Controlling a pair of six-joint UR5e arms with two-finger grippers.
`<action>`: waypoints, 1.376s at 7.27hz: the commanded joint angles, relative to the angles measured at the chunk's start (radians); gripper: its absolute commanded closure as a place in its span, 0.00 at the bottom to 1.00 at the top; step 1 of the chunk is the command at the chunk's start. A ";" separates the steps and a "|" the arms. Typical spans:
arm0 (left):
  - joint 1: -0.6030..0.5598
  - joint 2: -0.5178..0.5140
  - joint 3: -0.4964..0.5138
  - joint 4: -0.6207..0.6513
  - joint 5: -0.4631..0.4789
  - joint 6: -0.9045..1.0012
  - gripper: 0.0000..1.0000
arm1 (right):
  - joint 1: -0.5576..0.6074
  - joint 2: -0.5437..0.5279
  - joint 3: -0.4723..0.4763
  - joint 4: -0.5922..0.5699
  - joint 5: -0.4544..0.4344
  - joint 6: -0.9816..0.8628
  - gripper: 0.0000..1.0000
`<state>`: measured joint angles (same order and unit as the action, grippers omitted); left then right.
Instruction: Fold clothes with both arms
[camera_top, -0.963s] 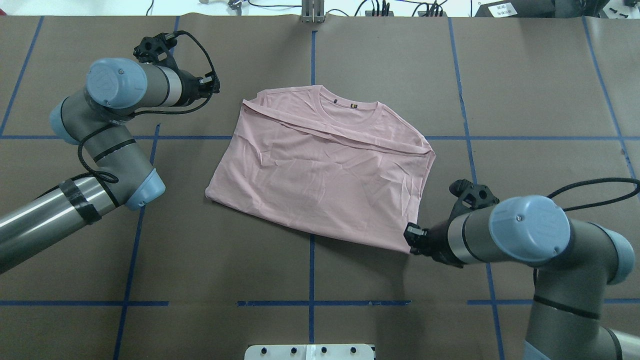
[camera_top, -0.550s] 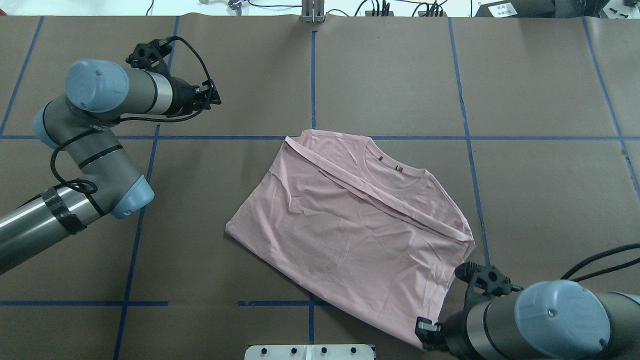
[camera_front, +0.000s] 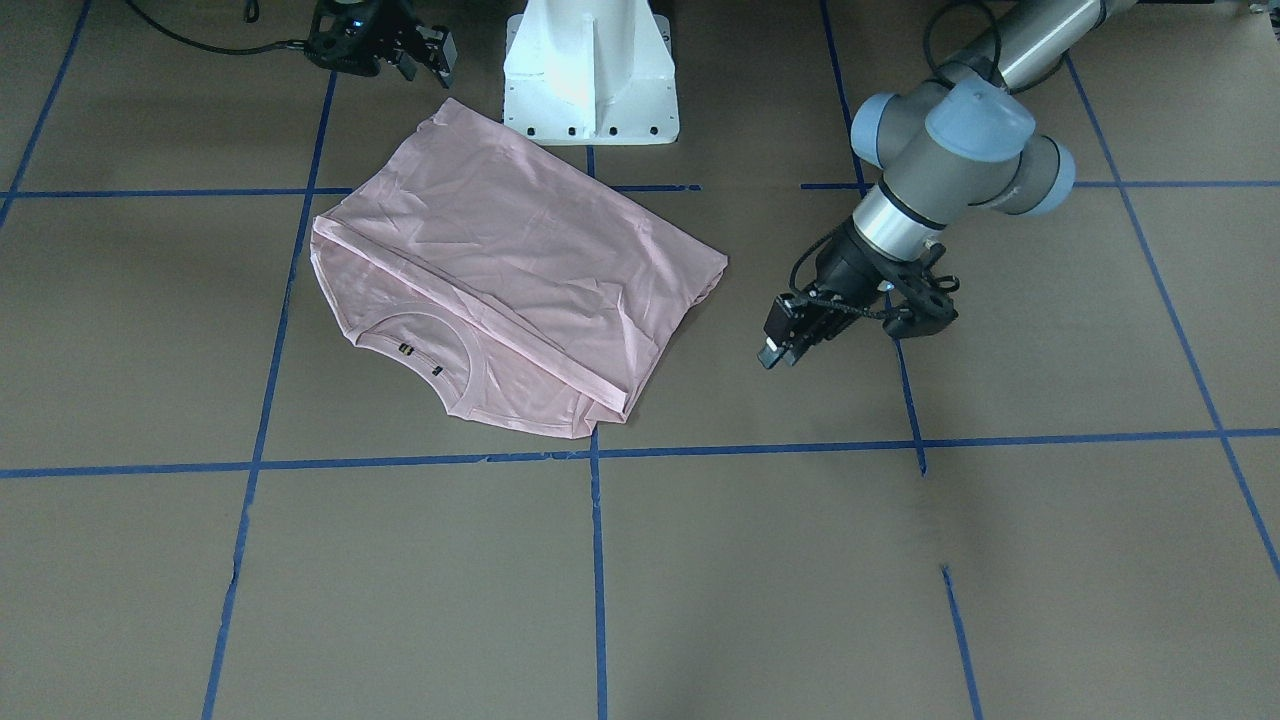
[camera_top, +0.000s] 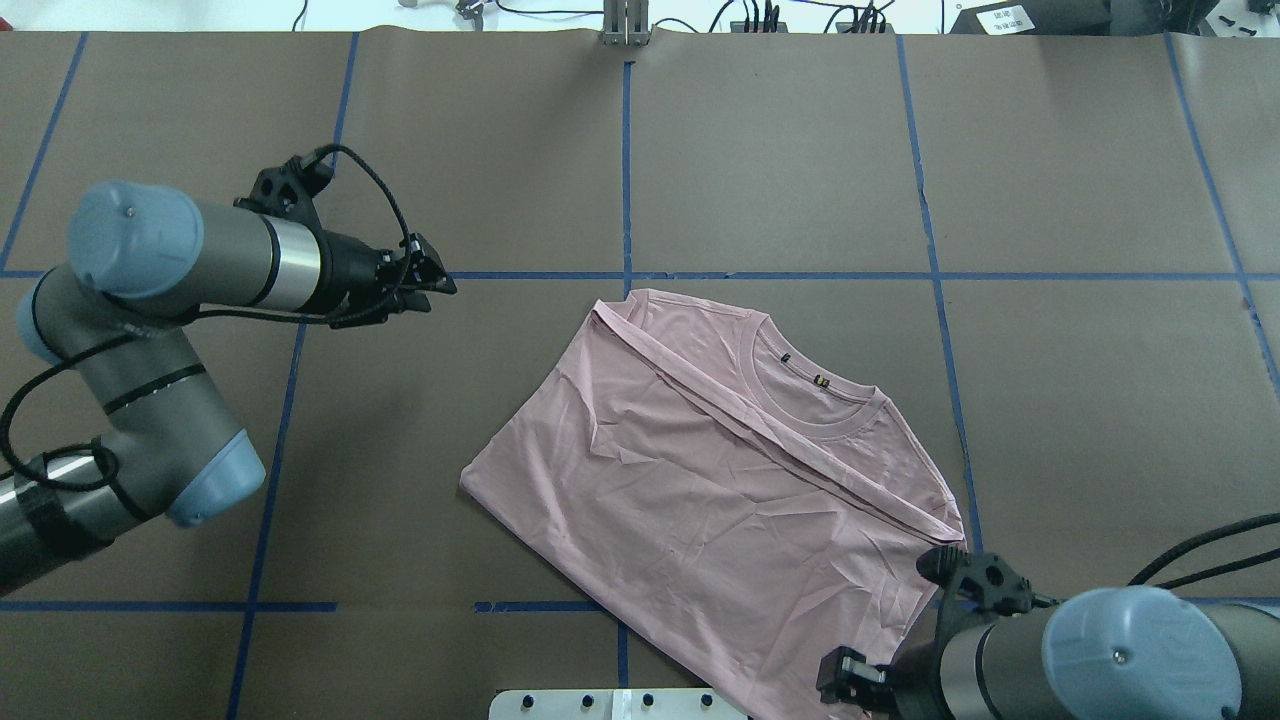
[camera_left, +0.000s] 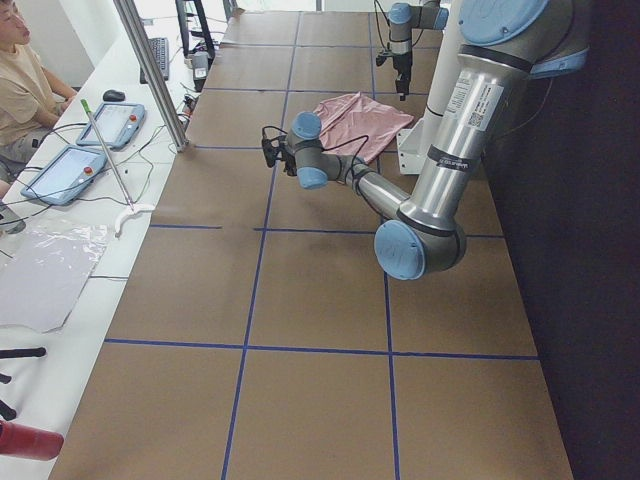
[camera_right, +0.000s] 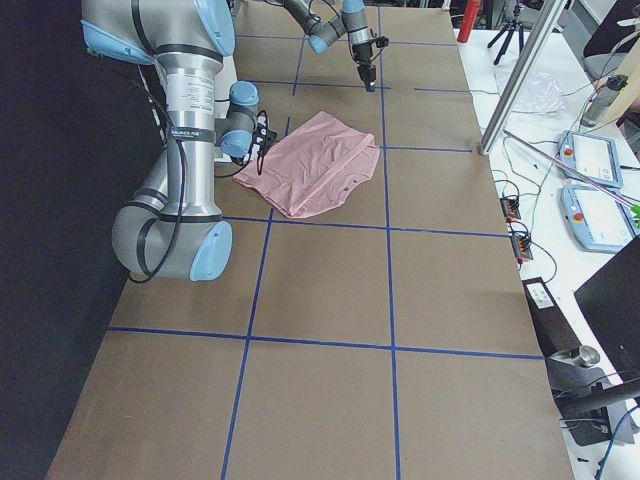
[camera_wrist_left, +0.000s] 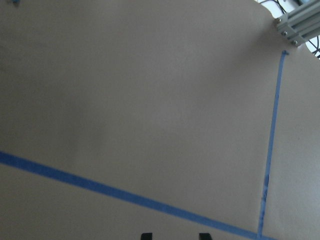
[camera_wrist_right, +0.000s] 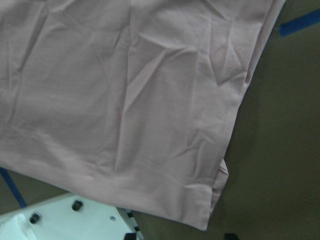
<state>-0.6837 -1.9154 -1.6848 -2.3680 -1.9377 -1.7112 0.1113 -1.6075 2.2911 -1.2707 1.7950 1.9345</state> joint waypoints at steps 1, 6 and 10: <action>0.125 0.090 -0.139 0.076 0.002 -0.135 0.47 | 0.182 0.004 -0.025 0.001 -0.017 -0.012 0.00; 0.300 0.047 -0.144 0.279 0.146 -0.205 0.45 | 0.375 0.069 -0.134 0.002 -0.017 -0.192 0.00; 0.302 0.035 -0.113 0.294 0.170 -0.199 0.45 | 0.375 0.069 -0.134 0.002 -0.016 -0.192 0.00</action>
<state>-0.3826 -1.8798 -1.8008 -2.0778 -1.7767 -1.9108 0.4872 -1.5397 2.1571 -1.2693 1.7793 1.7427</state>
